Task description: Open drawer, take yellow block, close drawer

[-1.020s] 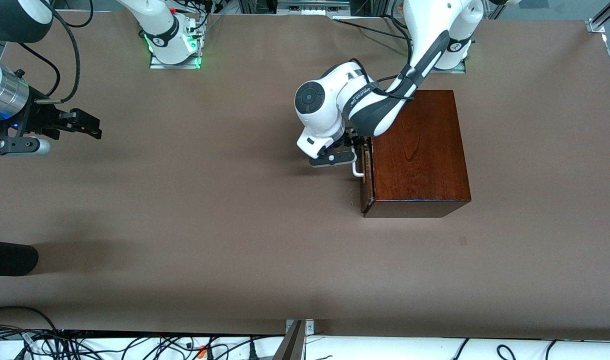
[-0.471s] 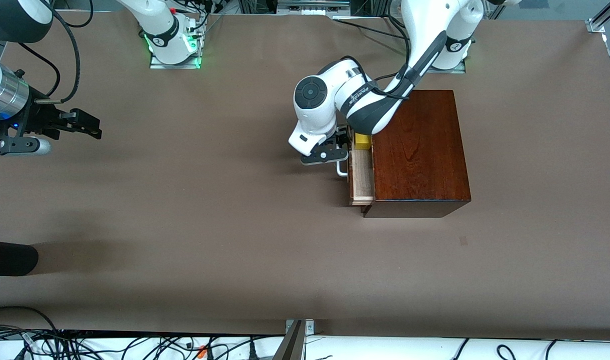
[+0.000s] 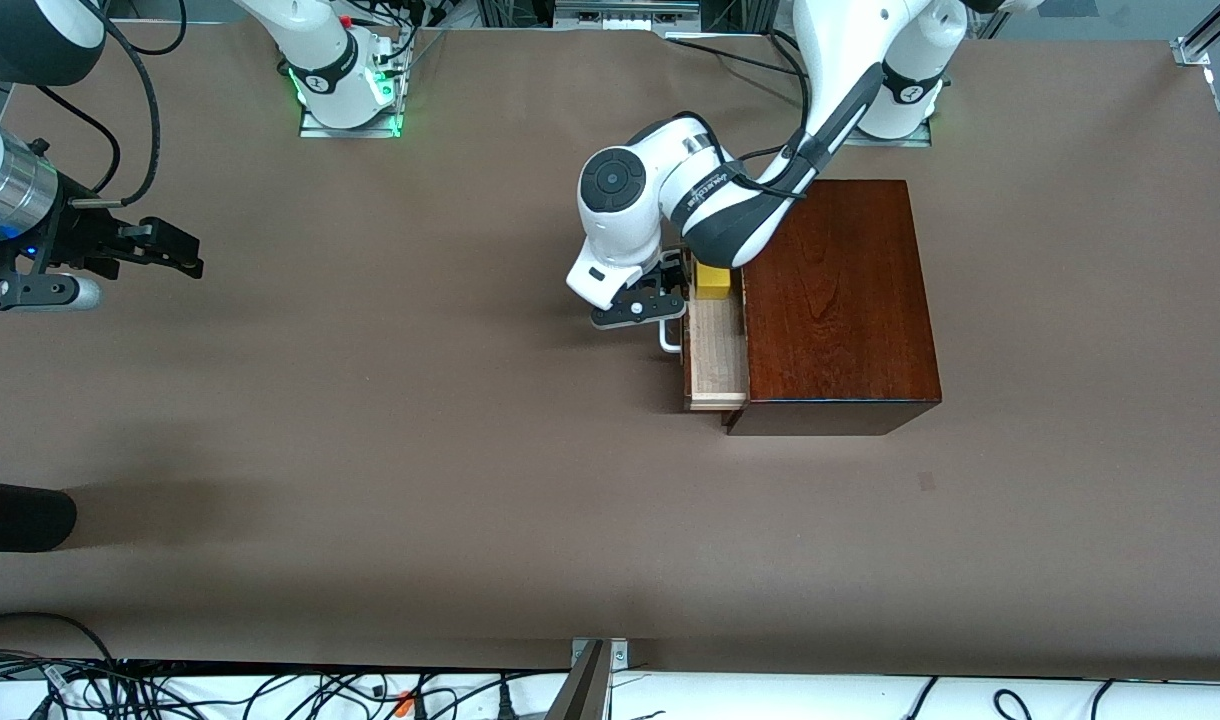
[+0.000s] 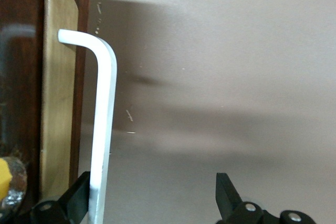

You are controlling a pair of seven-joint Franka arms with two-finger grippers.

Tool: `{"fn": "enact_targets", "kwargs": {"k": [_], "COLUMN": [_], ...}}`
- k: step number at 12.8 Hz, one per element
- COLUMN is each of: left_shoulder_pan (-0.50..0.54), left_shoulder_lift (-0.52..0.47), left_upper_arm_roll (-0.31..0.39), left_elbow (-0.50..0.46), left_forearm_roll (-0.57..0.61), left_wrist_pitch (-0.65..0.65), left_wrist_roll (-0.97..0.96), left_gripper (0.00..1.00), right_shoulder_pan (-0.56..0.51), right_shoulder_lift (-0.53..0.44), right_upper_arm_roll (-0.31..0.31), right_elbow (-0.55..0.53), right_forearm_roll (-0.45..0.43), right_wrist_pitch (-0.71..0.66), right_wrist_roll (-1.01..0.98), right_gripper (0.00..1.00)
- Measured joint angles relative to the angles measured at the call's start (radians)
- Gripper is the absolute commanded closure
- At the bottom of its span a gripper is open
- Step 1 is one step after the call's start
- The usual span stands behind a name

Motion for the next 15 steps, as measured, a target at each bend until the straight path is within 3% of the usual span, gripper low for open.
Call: {"fn": "enact_targets", "kwargs": {"k": [6, 12, 15], "left_shoulder_pan": [-0.015, -0.003, 0.110], "left_shoulder_lift": [0.011, -0.004, -0.063], "left_upper_arm_roll": [-0.005, -0.002, 0.001], "left_elbow": [0.044, 0.243, 0.300], "left_forearm_roll": [-0.004, -0.003, -0.003], "left_wrist_pitch": [-0.013, -0.321, -0.426], "left_wrist_roll": [-0.004, 0.100, 0.256], "left_gripper": [0.00, 0.00, 0.00], "right_shoulder_pan": [0.000, 0.000, 0.000], "right_shoulder_lift": [0.000, 0.000, 0.000], "right_upper_arm_roll": [0.000, 0.000, 0.001], "right_elbow": [0.000, 0.000, 0.000], "right_forearm_roll": [0.000, 0.000, 0.000], "right_wrist_pitch": [0.000, 0.000, 0.000], "right_wrist_roll": [0.000, 0.000, 0.000], "right_gripper": [0.00, 0.00, 0.00]}}
